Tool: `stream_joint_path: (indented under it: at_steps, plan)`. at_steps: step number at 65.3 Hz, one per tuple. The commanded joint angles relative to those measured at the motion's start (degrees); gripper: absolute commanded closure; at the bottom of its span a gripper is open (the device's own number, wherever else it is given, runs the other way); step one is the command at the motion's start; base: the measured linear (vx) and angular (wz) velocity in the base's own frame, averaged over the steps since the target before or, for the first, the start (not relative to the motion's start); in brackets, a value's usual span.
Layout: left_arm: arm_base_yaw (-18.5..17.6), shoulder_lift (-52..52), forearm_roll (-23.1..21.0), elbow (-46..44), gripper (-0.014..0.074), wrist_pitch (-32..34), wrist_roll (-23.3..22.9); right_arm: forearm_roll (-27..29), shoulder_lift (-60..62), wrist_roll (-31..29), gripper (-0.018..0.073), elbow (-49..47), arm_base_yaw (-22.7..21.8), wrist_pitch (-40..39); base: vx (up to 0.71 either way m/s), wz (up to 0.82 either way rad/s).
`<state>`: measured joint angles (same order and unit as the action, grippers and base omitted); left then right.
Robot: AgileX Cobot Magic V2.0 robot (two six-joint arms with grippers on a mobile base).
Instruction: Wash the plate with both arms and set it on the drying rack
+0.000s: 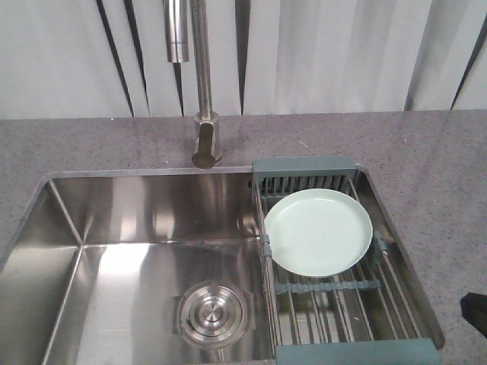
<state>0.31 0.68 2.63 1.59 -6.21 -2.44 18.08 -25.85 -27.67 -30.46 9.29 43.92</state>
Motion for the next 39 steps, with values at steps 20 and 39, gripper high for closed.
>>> stream_joint_path:
  at_steps: [20,39]
  plan:
    - [-0.06,0.89,-0.66,1.4,0.0603,4.39,0.17,0.9,-0.28,-0.09,0.0566,-1.55,-0.22,-3.64,0.0,0.0]
    - [-0.06,0.89,-0.66,1.4,0.0603,4.34,0.17,-0.52,2.8,-0.2,0.0566,4.26,-0.29,-6.48,0.0,0.0]
